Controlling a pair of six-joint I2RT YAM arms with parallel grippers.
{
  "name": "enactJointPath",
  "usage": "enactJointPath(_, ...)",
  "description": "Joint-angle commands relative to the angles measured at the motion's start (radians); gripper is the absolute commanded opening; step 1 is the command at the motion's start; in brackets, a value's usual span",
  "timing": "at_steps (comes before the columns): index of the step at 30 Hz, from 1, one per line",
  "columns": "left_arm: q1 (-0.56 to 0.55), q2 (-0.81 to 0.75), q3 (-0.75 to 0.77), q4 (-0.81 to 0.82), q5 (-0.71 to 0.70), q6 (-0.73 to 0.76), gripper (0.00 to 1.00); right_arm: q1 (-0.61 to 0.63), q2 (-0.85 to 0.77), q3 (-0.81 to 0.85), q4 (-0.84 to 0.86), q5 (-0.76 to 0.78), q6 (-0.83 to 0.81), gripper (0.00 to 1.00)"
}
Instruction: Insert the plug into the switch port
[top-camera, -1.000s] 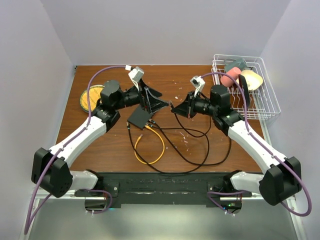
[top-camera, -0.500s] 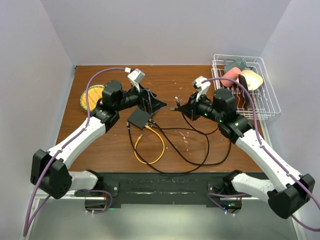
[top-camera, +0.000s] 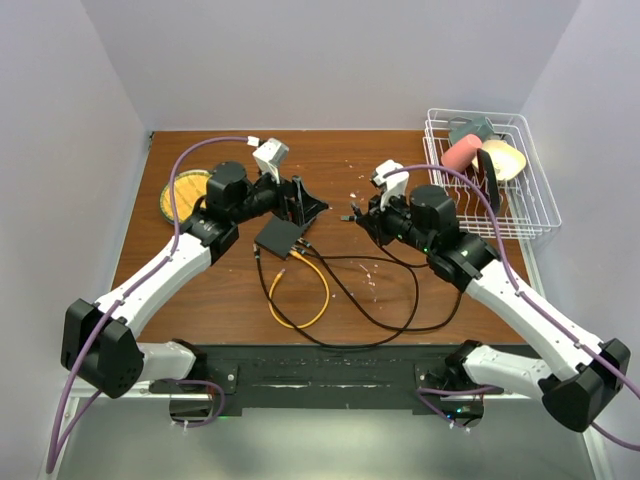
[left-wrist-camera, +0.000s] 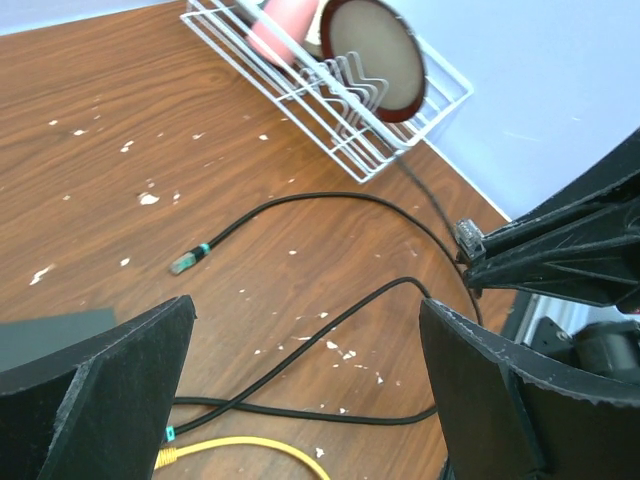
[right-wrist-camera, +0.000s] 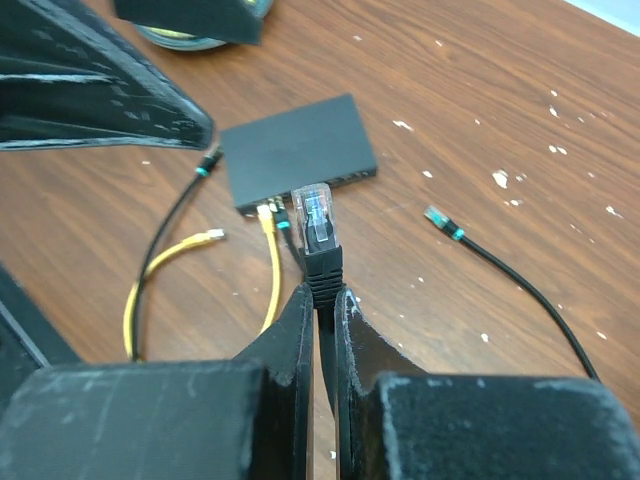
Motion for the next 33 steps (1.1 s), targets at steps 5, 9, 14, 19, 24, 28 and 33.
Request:
enactJointPath(5,0.043,0.084,0.112,-0.096,-0.128,0.041,1.00,0.002,0.131,0.070,0.039,0.079,0.005,0.00)
enactJointPath(9,0.112,0.155,0.140,-0.155,-0.109,0.009,1.00,0.002,0.225,0.119,0.058,0.083,0.014,0.00)
enactJointPath(14,0.175,0.238,0.158,-0.151,-0.106,-0.011,1.00,0.002,0.365,0.159,0.104,0.083,0.019,0.00)
enactJointPath(19,0.228,0.353,0.195,-0.160,-0.100,-0.031,1.00,0.002,0.490,0.218,0.120,0.057,0.013,0.00)
enactJointPath(24,0.279,0.445,0.193,-0.125,-0.114,-0.031,1.00,0.001,0.628,0.268,0.121,0.028,-0.012,0.00)
enactJointPath(28,0.308,0.509,0.209,-0.117,-0.120,-0.008,1.00,0.002,0.720,0.296,0.118,0.001,-0.030,0.00)
enactJointPath(33,0.324,0.603,0.233,-0.085,-0.036,0.018,0.95,0.001,0.808,0.357,0.079,-0.007,-0.043,0.00)
